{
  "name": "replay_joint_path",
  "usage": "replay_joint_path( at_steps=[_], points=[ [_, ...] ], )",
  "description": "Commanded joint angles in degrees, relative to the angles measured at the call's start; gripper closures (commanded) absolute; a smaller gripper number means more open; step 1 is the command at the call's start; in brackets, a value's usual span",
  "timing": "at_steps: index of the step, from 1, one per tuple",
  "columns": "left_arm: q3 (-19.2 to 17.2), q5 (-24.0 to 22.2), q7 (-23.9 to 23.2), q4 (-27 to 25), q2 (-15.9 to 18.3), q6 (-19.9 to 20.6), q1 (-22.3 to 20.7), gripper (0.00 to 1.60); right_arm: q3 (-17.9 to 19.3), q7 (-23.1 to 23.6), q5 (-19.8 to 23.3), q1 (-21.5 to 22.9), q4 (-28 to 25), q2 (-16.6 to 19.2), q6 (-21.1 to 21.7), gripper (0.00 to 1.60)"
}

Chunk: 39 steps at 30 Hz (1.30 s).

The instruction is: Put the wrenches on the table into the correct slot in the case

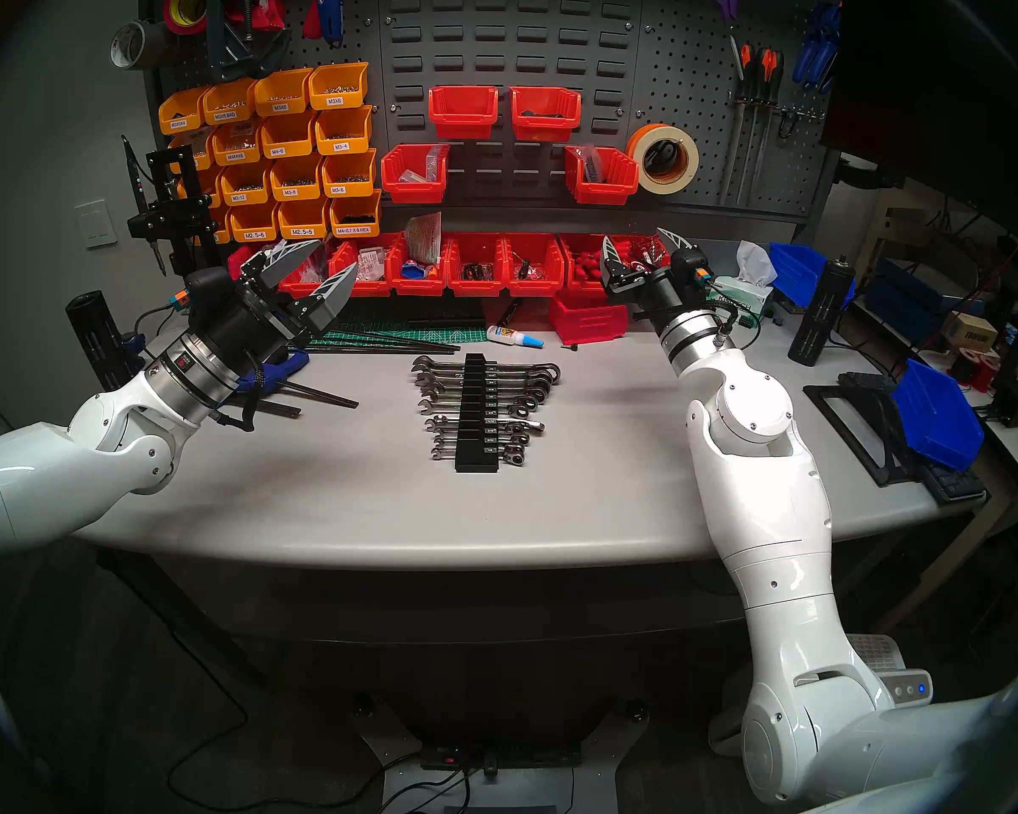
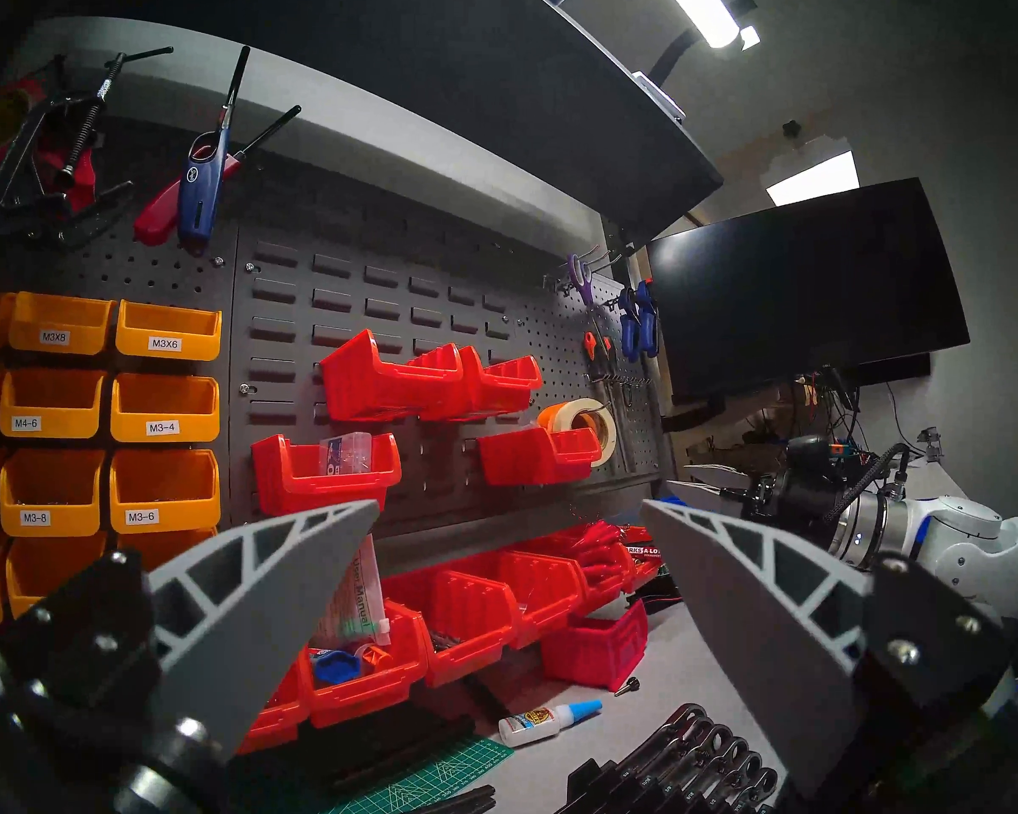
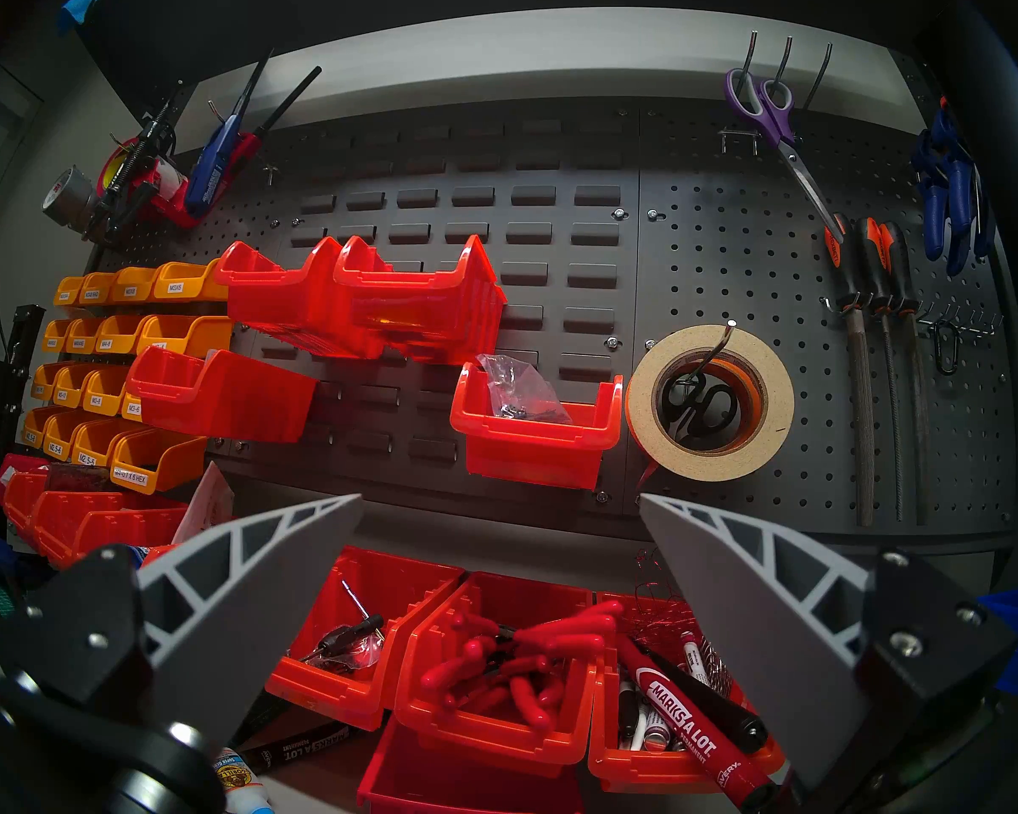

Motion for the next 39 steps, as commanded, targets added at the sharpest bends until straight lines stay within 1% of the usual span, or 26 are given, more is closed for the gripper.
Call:
replay_joint_path(
  at_steps=[1, 28, 29, 31, 32, 33, 34, 36, 39],
  points=[
    [-1.34, -0.11, -0.03, -0.17, 0.3, -1.23, -1.27, 0.0, -0.09, 0.08, -0.03, 1.69, -2.03, -0.03, -0.38, 0.0],
    [-1.35, -0.14, -0.07, -0.18, 0.31, -1.29, -1.24, 0.0, -0.1, 0.07, -0.02, 1.69, -2.04, -0.02, -0.38, 0.0],
    [-1.35, -0.15, -0.08, -0.18, 0.31, -1.3, -1.24, 0.0, -0.42, 0.69, -0.12, 1.97, -2.08, 0.56, 1.79, 0.0],
    [-1.35, -0.15, -0.08, -0.18, 0.31, -1.29, -1.24, 0.0, -0.59, 0.62, -0.34, 2.11, -2.04, 0.57, 1.9, 0.0],
    [-1.35, -0.15, -0.08, -0.18, 0.31, -1.28, -1.24, 0.0, -1.11, 1.53, -0.67, 2.22, -2.44, 1.38, 3.08, 0.0],
    [-1.35, -0.15, -0.08, -0.18, 0.32, -1.27, -1.24, 0.0, -1.18, 1.82, -0.25, 2.23, -2.67, 1.25, 3.27, 0.0],
    [-1.34, -0.15, -0.08, -0.19, 0.32, -1.24, -1.24, 0.0, -1.55, 2.54, 0.05, 2.15, -3.52, 1.47, 5.11, 0.0],
    [-1.34, -0.15, -0.08, -0.19, 0.33, -1.21, -1.24, 0.0, -1.99, 3.52, 0.26, 2.07, -4.5, 1.82, 6.59, 0.0],
    [-1.33, -0.15, -0.09, -0.2, 0.34, -1.16, -1.24, 0.0, -2.4, 5.48, 1.25, 1.74, -6.59, 2.26, 10.27, 0.0]
  ],
)
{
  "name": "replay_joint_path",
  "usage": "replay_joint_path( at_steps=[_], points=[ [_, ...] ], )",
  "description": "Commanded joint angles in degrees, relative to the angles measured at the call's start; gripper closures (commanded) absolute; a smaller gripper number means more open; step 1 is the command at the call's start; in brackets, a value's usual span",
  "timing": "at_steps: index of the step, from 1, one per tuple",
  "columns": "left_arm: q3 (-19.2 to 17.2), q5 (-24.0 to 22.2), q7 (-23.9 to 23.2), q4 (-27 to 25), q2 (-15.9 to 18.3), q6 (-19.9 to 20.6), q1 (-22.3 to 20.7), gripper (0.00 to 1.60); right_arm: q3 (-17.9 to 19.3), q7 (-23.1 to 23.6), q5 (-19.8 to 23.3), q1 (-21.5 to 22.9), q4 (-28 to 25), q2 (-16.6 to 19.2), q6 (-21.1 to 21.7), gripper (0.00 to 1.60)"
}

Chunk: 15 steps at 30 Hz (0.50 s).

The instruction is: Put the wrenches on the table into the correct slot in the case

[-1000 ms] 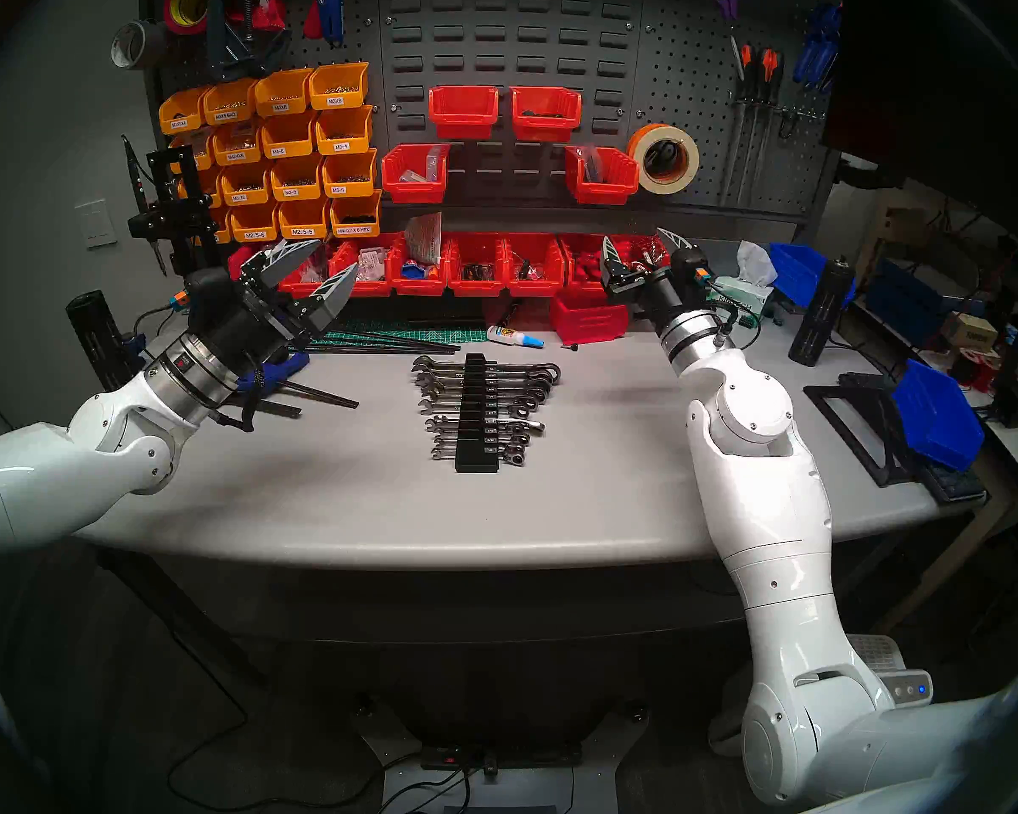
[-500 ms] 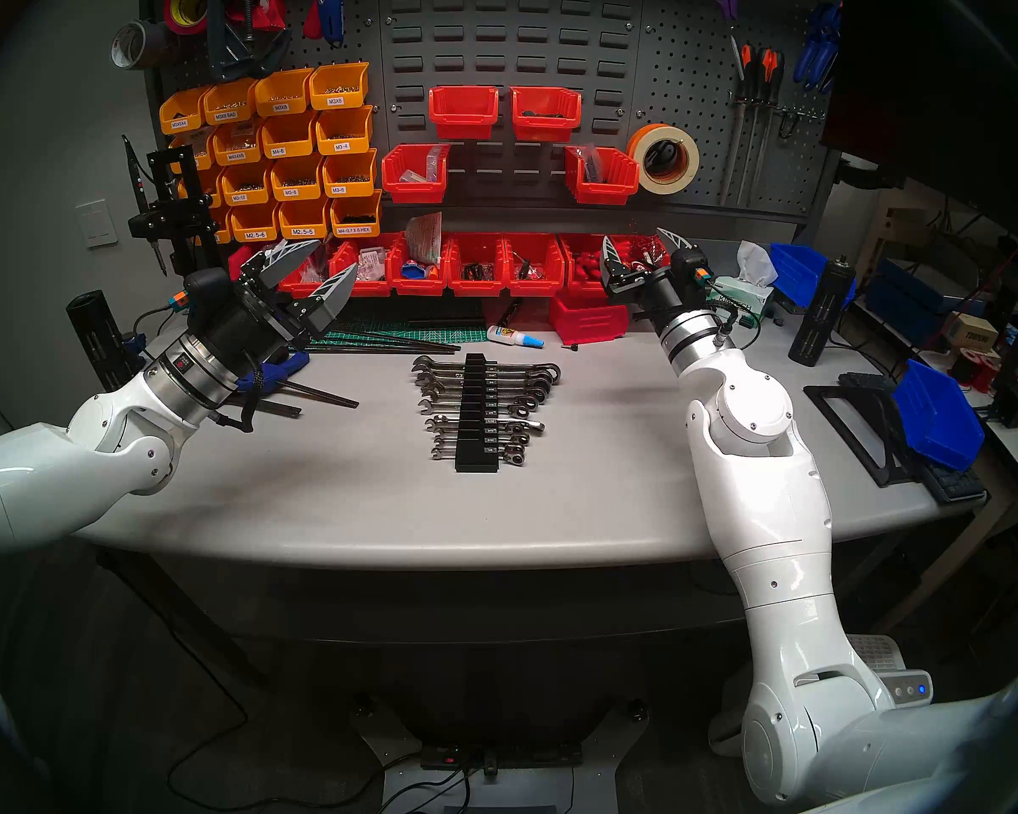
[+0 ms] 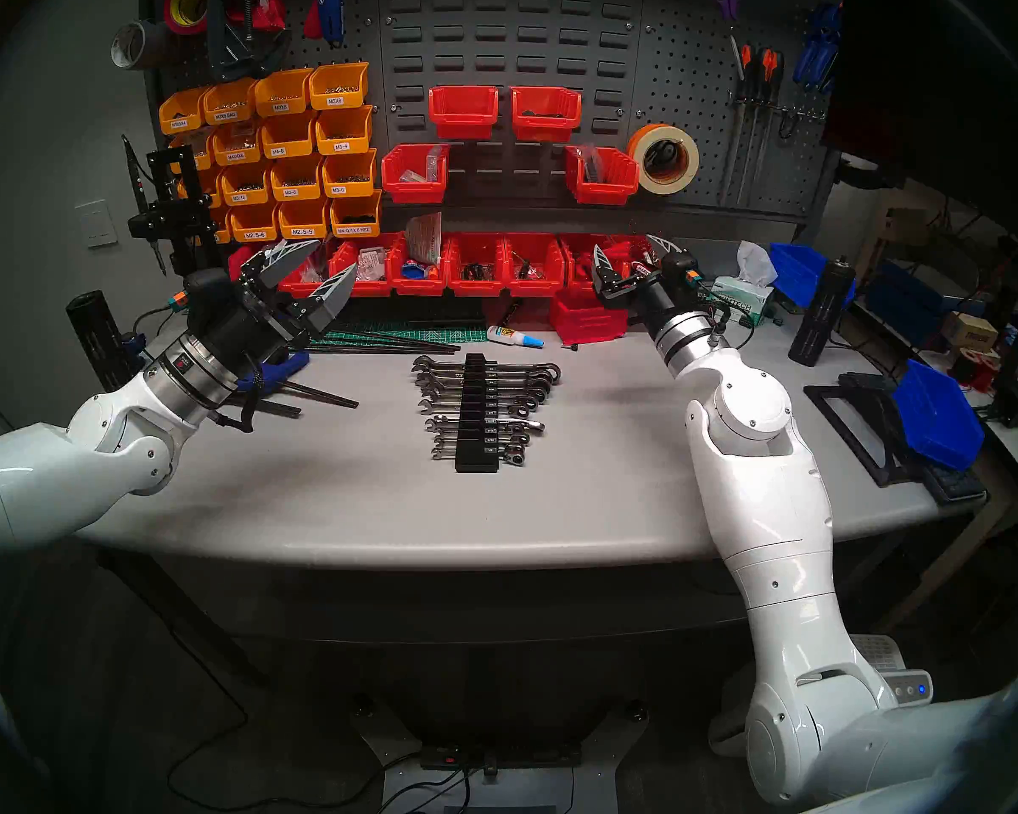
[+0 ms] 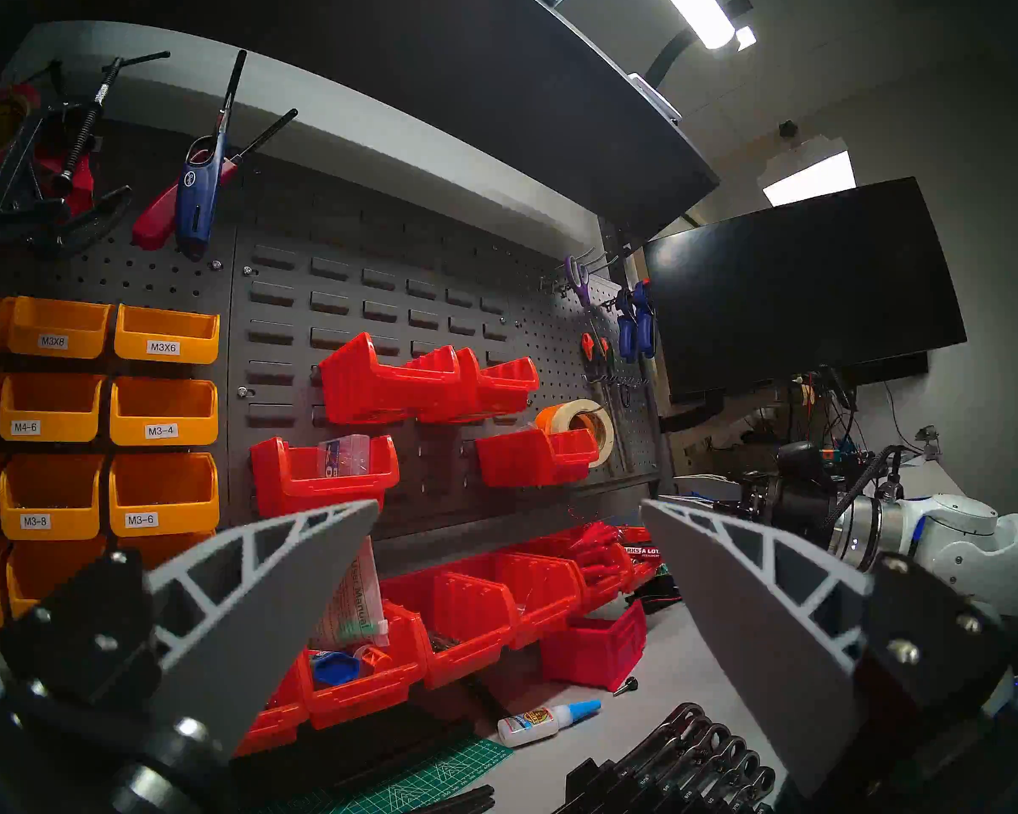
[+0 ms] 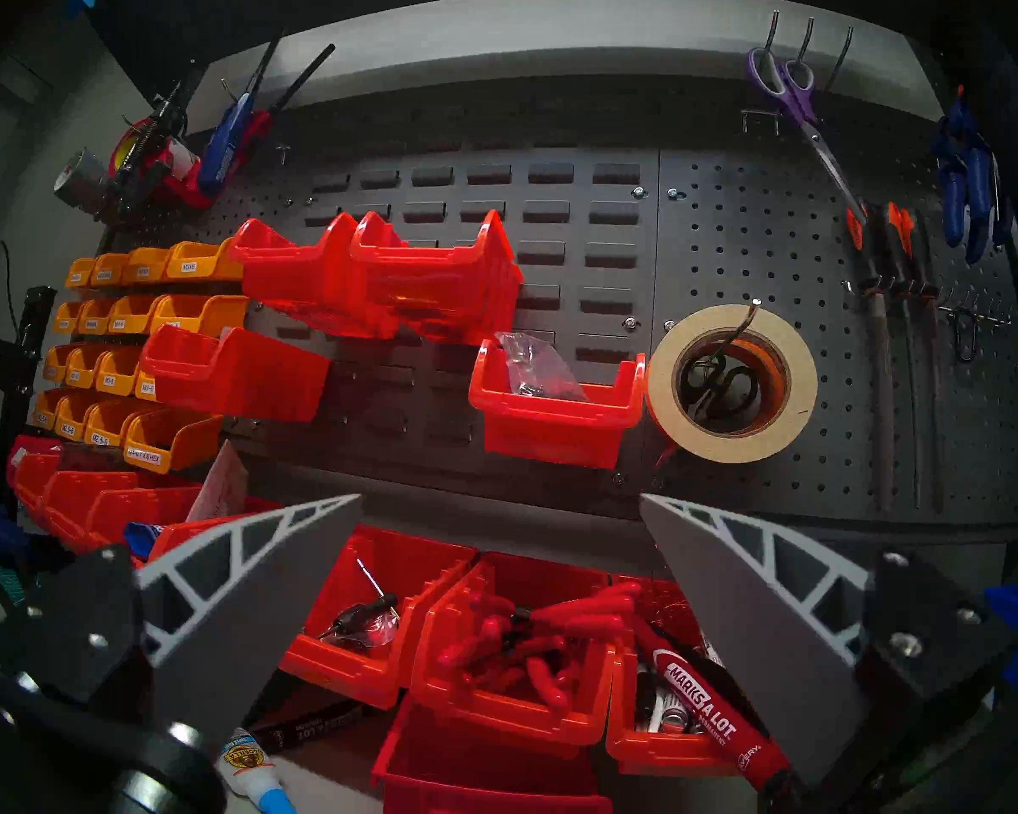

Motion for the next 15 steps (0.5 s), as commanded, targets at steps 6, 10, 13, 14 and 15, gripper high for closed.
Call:
replay_joint_path(
  at_steps=[6, 10, 13, 14, 15],
  points=[
    [-1.34, -0.15, 0.09, -0.11, 0.15, -0.78, -1.35, 0.0, -0.67, 8.66, 5.45, 1.13, -9.79, 2.46, 12.97, 0.0],
    [-1.32, -0.15, 0.09, -0.12, 0.16, -0.71, -1.35, 0.0, 0.2, 12.02, 6.6, 1.35, -11.86, 4.89, 17.04, 0.0],
    [-1.31, -0.15, 0.09, -0.13, 0.17, -0.7, -1.35, 0.0, -0.2, 15.07, 6.47, 0.83, -13.24, 7.51, 20.46, 0.0],
    [-1.31, -0.15, 0.09, -0.13, 0.17, -0.7, -1.35, 0.0, -0.24, 15.97, 6.77, 0.39, -14.29, 7.98, 22.0, 0.0],
    [-1.32, -0.15, 0.09, -0.13, 0.17, -0.72, -1.35, 0.0, -0.16, 16.79, 7.04, -0.19, -15.95, 8.55, 24.29, 0.0]
  ],
)
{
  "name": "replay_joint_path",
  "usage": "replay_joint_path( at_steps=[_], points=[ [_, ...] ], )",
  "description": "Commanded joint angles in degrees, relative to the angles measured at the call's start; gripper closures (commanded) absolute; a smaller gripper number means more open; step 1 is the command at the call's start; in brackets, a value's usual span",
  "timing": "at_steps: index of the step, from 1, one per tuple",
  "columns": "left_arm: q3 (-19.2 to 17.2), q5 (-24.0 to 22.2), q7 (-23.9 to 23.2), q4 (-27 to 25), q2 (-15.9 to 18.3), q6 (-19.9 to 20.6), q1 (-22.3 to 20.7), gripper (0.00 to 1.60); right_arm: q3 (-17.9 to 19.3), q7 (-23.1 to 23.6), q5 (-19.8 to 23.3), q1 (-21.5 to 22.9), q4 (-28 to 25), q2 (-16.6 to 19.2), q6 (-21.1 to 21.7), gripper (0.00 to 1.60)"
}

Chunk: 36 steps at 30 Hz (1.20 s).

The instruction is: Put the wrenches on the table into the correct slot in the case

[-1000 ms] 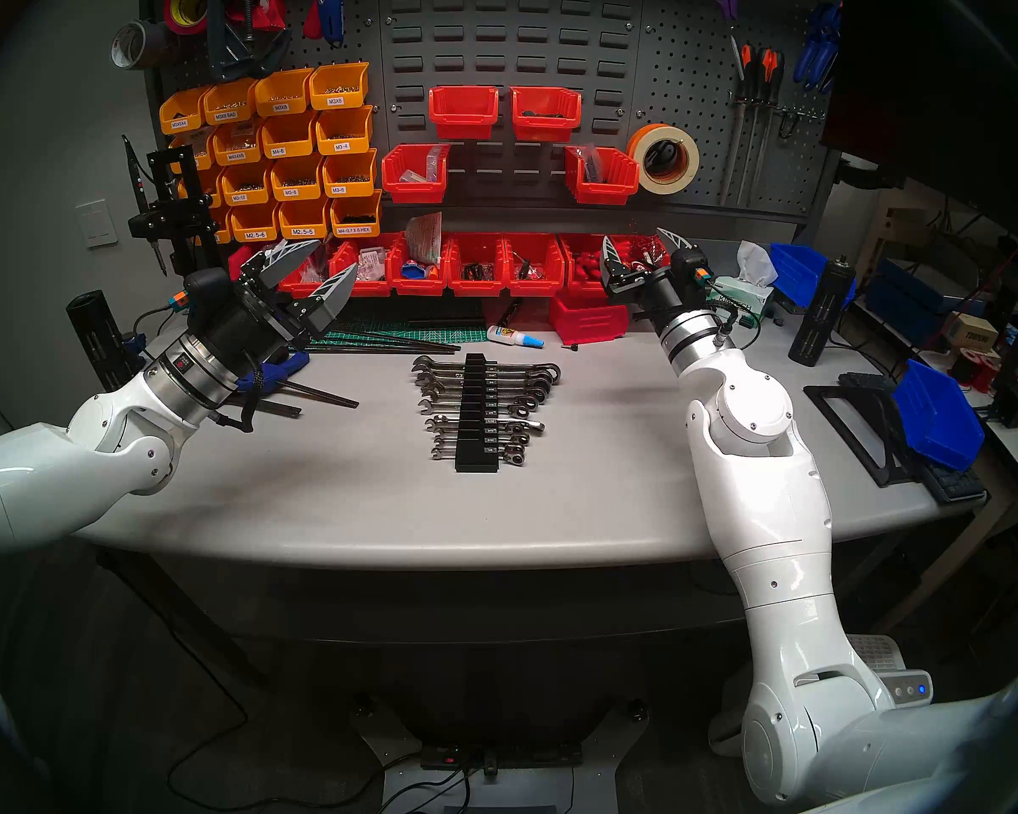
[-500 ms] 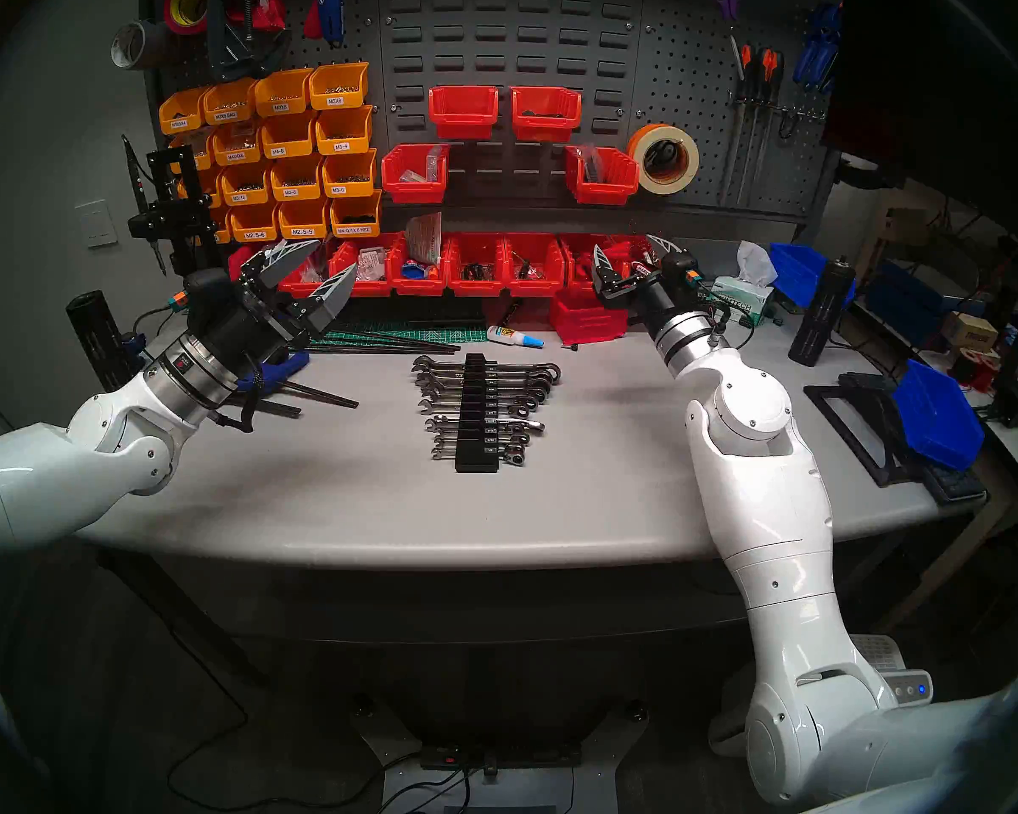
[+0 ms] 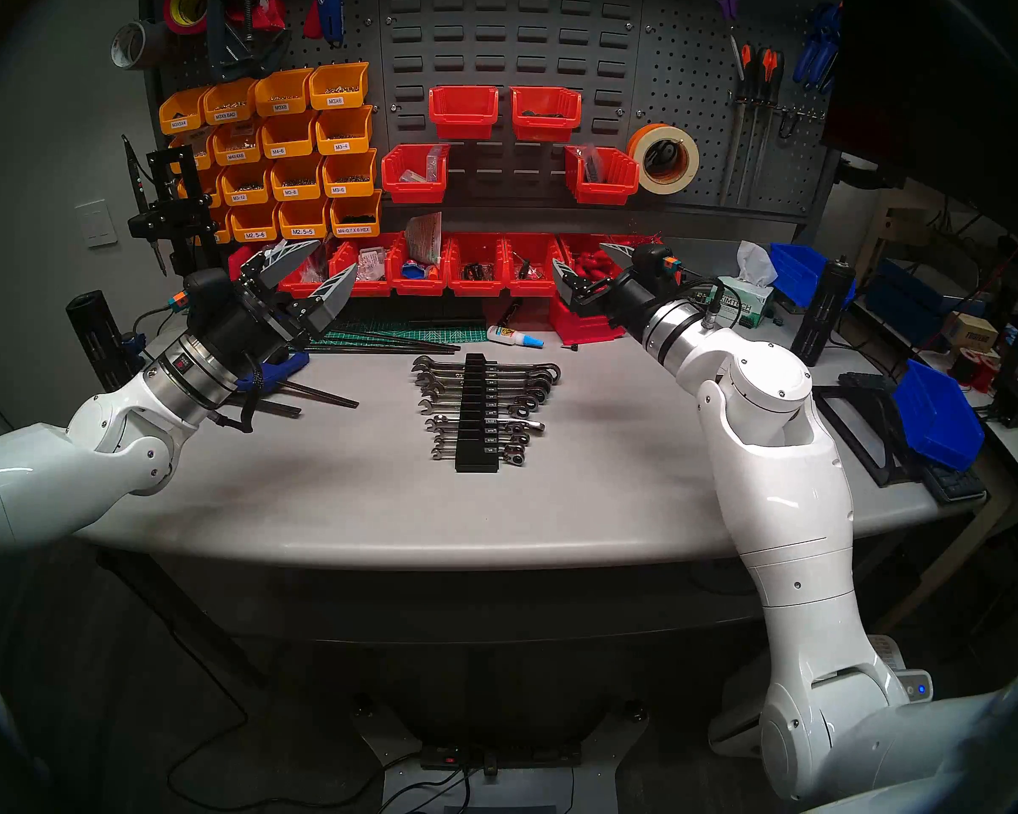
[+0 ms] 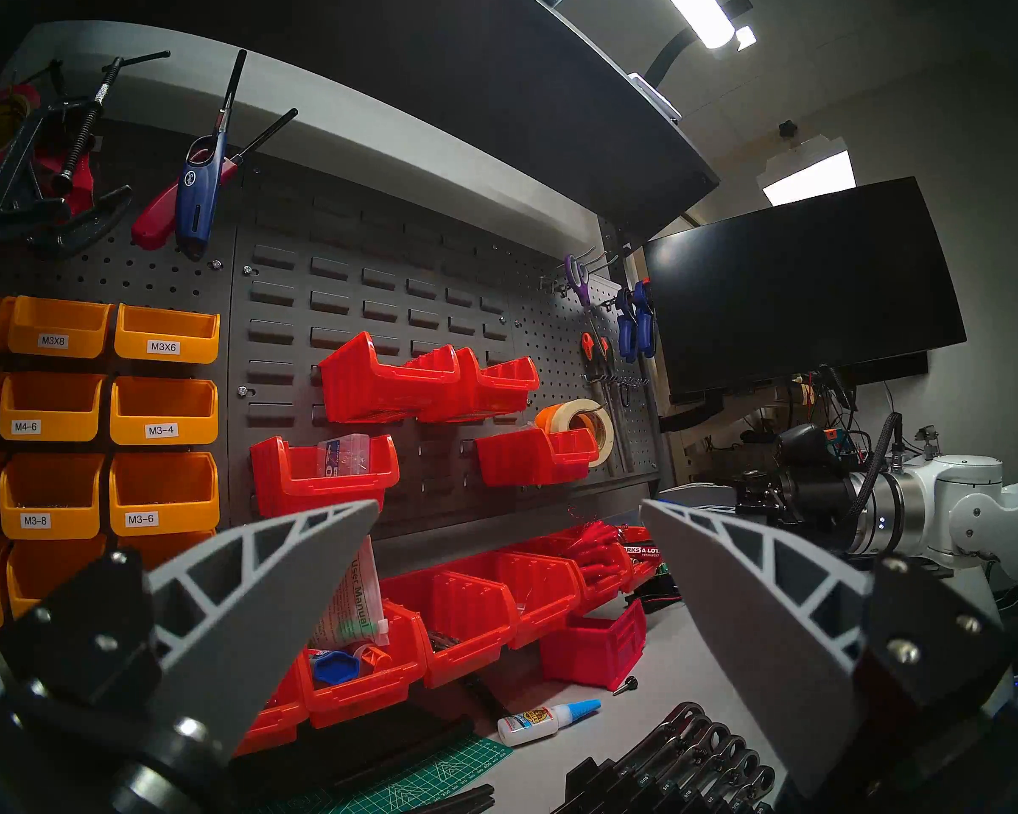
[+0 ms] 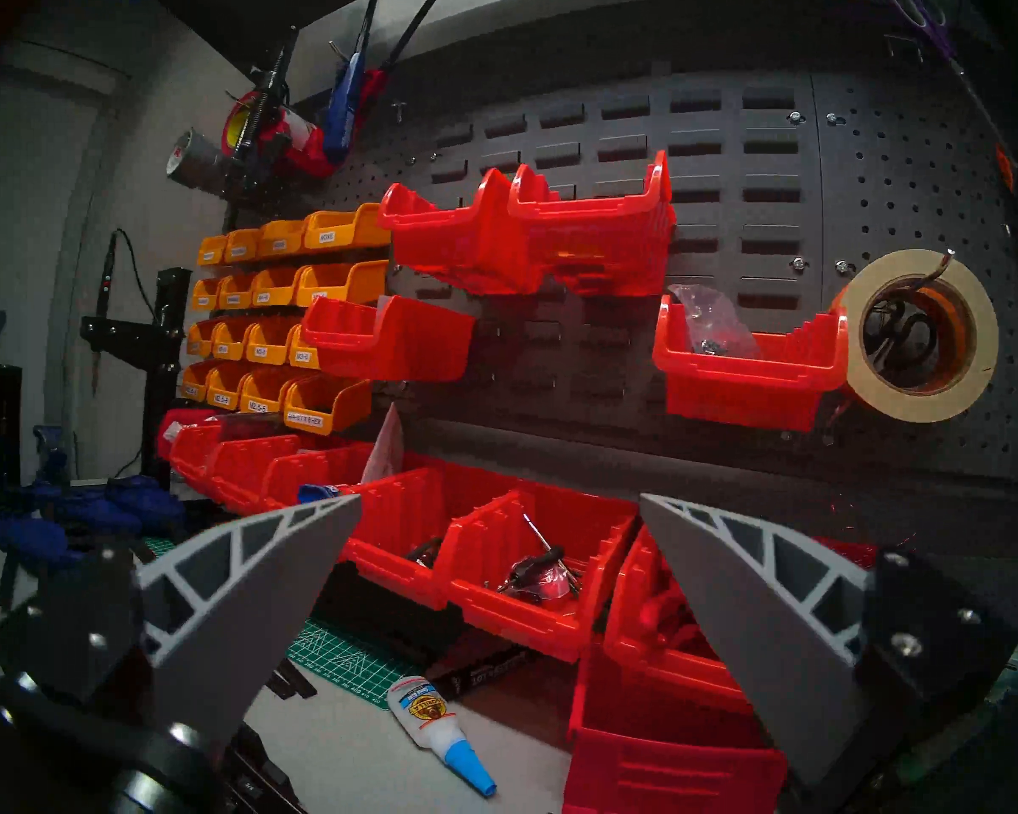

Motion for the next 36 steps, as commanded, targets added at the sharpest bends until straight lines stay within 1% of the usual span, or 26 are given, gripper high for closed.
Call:
replay_joint_path(
  at_steps=[1, 3, 5, 6, 8, 9, 10, 11, 12, 13, 17, 18, 19, 21, 23, 24, 25, 27, 28, 31, 32, 34, 35, 36],
  points=[
    [-1.34, -0.15, 0.11, -0.1, 0.12, -0.73, -1.36, 0.0, -0.1, 5.41, 1.15, 0.75, -5.28, 5.28, 5.49, 0.0],
    [-1.35, -0.15, 0.11, -0.1, 0.12, -0.75, -1.37, 0.0, -0.16, 7.1, 1.67, -0.03, -7.82, 6.65, 9.57, 0.0],
    [-1.35, -0.15, 0.11, -0.1, 0.12, -0.76, -1.37, 0.0, -0.34, 7.77, 1.74, 0.09, -7.7, 7.17, 9.48, 0.0],
    [-1.36, -0.15, 0.11, -0.1, 0.11, -0.78, -1.37, 0.0, -0.48, 9.46, 1.95, -0.01, -8.88, 8.56, 12.95, 0.0],
    [-1.36, -0.15, 0.11, -0.1, 0.11, -0.79, -1.37, 0.0, -0.54, 10.08, 2.28, -0.17, -9.06, 9.03, 12.9, 0.0],
    [-1.37, -0.15, 0.11, -0.1, 0.11, -0.81, -1.38, 0.0, -0.45, 10.95, 2.54, -0.06, -9.79, 9.54, 15.72, 0.0],
    [-1.37, -0.16, 0.11, -0.1, 0.11, -0.82, -1.38, 0.0, -0.66, 11.48, 2.74, -0.19, -9.84, 10.14, 15.19, 0.0],
    [-1.37, -0.16, 0.12, -0.09, 0.1, -0.85, -1.38, 0.0, -0.61, 12.65, 3.3, -0.13, -10.47, 10.97, 18.16, 0.0],
    [-1.37, -0.16, 0.12, -0.09, 0.1, -0.86, -1.38, 0.0, -0.69, 13.06, 3.46, -0.12, -10.54, 11.39, 18.69, 0.0],
    [-1.38, -0.16, 0.12, -0.09, 0.1, -0.87, -1.38, 0.0, -0.8, 13.96, 3.86, 0.06, -10.6, 12.04, 20.49, 0.0],
    [-1.38, -0.16, 0.12, -0.08, 0.09, -0.9, -1.38, 0.0, -1.26, 16.56, 4.96, 1.01, -10.64, 14.12, 25.41, 0.0],
    [-1.38, -0.16, 0.12, -0.08, 0.09, -0.9, -1.38, 0.0, -1.58, 17.62, 5.44, 1.6, -10.34, 15.11, 26.54, 0.0],
    [-1.38, -0.16, 0.12, -0.08, 0.09, -0.91, -1.38, 0.0, -1.66, 18.17, 5.45, 2.09, -10.55, 15.55, 28.97, 0.0],
    [-1.39, -0.16, 0.12, -0.07, 0.08, -0.94, -1.38, 0.0, -1.93, 18.77, 5.48, 2.72, -10.22, 16.11, 31.45, 0.0],
    [-1.39, -0.16, 0.12, -0.07, 0.07, -0.96, -1.38, 0.0, -2.43, 19.34, 5.42, 3.15, -9.74, 16.63, 32.23, 0.0],
    [-1.4, -0.16, 0.12, -0.06, 0.06, -1.01, -1.37, 0.0, -3.14, 20.17, 5.17, 3.87, -9.01, 16.89, 34.16, 0.0],
    [-1.4, -0.16, 0.12, -0.05, 0.06, -1.03, -1.37, 0.0, -3.53, 20.69, 5.09, 4.28, -8.61, 17.07, 34.99, 0.0],
    [-1.4, -0.16, 0.12, -0.05, 0.06, -1.04, -1.37, 0.0, -3.75, 20.99, 5.22, 4.54, -8.22, 17.08, 35.26, 0.0],
    [-1.4, -0.16, 0.12, -0.05, 0.06, -1.04, -1.37, 0.0, -4.74, 22.23, 5.1, 5.39, -7.47, 17.9, 35.37, 0.0],
    [-1.4, -0.16, 0.12, -0.06, 0.06, -1.03, -1.37, 0.0, -6.13, 23.73, 4.83, 6.6, -6.23, 18.87, 35.25, 0.0],
    [-1.4, -0.16, 0.12, -0.06, 0.06, -1.02, -1.37, 0.0, -7.11, 24.31, 4.11, 6.99, -5.81, 19.78, 34.08, 0.0],
    [-1.4, -0.16, 0.12, -0.06, 0.06, -1.02, -1.37, 0.0, -7.12, 24.34, 4.24, 7.08, -5.18, 19.4, 33.79, 0.0],
    [-1.39, -0.16, 0.12, -0.06, 0.06, -1.01, -1.37, 0.0, -8.63, 24.93, 3.25, 7.74, -4.4, 20.44, 32.29, 0.04],
    [-1.4, -0.16, 0.12, -0.06, 0.06, -1.01, -1.37, 0.0, -8.7, 25.12, 3.41, 7.89, -3.92, 20.24, 32.19, 0.12]
  ],
)
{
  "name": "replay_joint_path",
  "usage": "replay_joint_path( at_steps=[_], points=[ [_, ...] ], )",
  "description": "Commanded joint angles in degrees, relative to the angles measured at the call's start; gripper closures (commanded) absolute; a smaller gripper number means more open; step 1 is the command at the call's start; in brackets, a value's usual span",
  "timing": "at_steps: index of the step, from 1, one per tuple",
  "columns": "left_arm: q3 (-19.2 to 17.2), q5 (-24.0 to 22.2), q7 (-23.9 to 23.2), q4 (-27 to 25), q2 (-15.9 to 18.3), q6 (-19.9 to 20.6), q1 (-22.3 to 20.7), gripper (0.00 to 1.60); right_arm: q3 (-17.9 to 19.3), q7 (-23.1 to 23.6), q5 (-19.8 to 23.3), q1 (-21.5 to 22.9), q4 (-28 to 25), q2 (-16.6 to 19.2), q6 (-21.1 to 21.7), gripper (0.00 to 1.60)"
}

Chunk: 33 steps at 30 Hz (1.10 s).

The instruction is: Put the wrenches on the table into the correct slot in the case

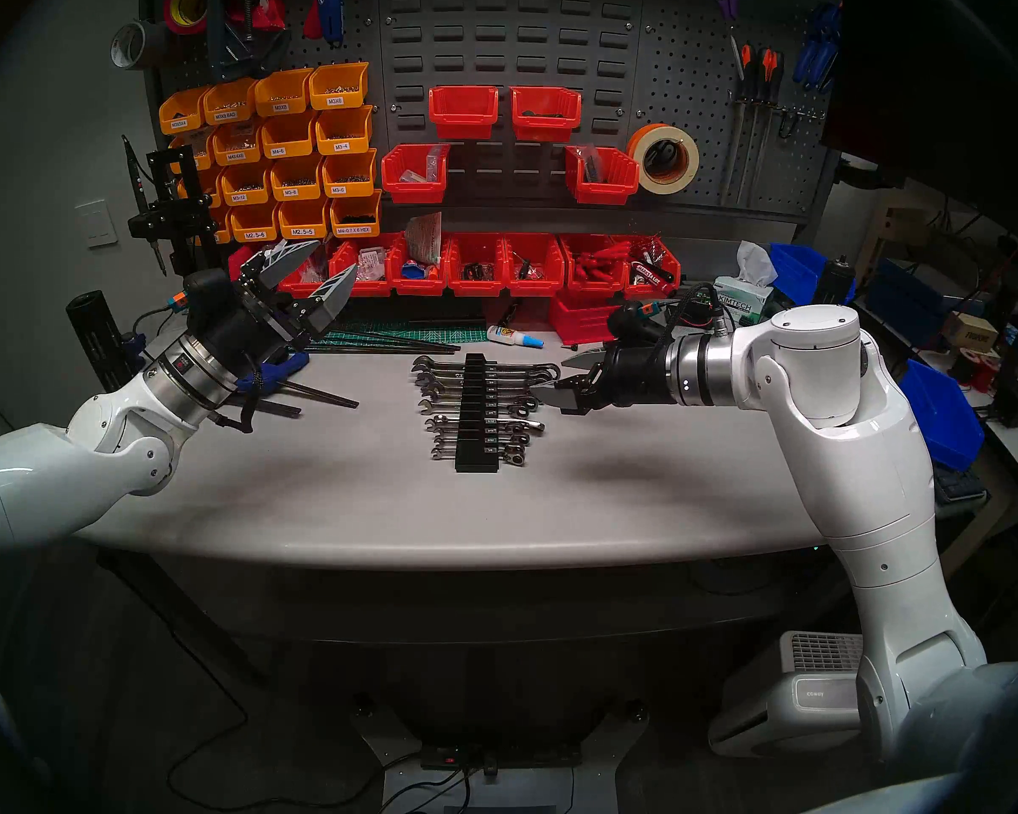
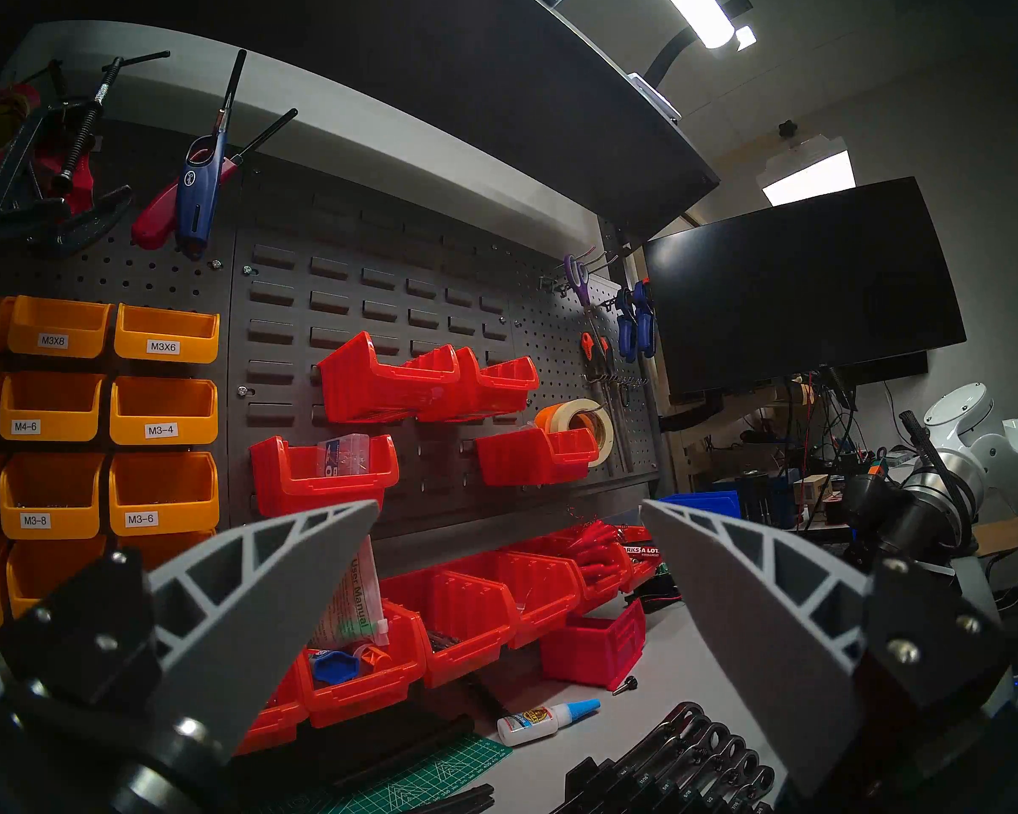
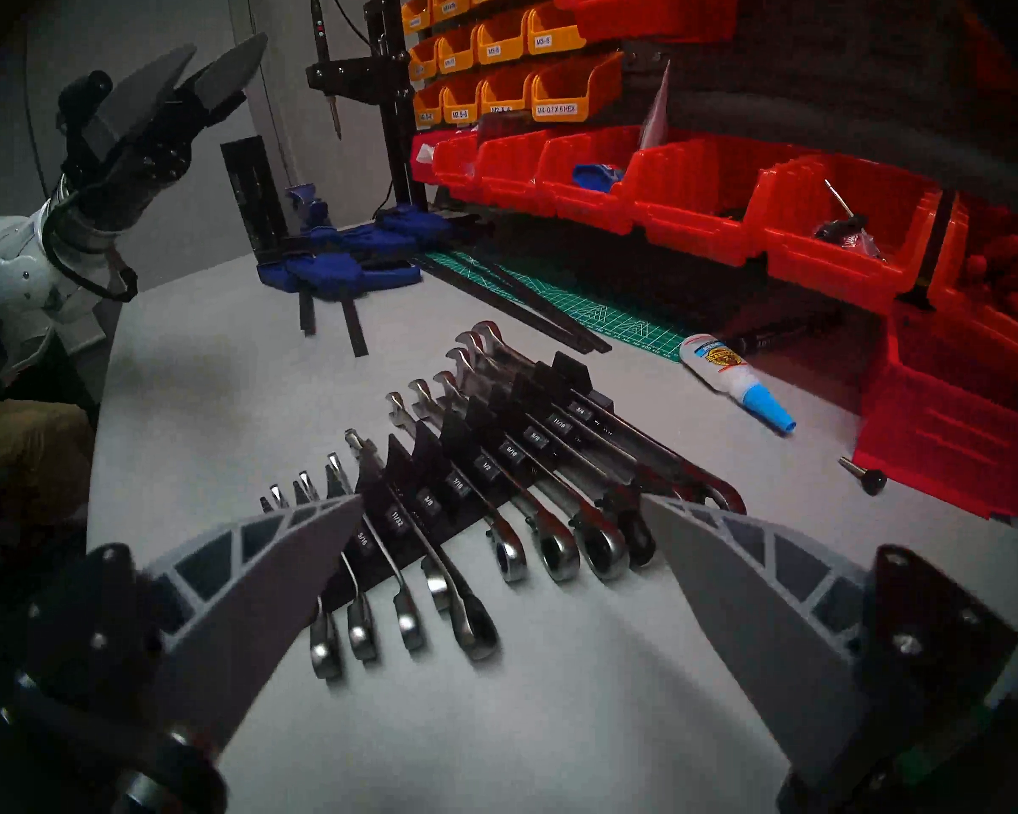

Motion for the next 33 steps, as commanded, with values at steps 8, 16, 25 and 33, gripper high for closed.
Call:
replay_joint_path(
  at_steps=[8, 16, 25, 33],
  points=[
    [-1.4, -0.15, 0.12, -0.05, 0.05, -0.92, -1.39, 0.0, -3.15, 3.86, -2.59, 5.58, 2.58, 3.44, -7.15, 0.11],
    [-1.4, -0.15, 0.12, -0.04, 0.04, -0.95, -1.39, 0.0, -6.0, 7.55, -4.24, 7.03, 3.08, 5.49, -10.71, 0.08],
    [-1.41, -0.15, 0.12, -0.03, 0.03, -0.99, -1.39, 0.0, -7.88, 9.47, -6.42, 7.8, 4.64, 6.44, -14.72, 0.18],
    [-1.41, -0.15, 0.12, -0.04, 0.03, -0.99, -1.39, 0.0, -8.47, 11.01, -7.14, 9.3, 6.61, 5.75, -15.7, 0.36]
  ],
)
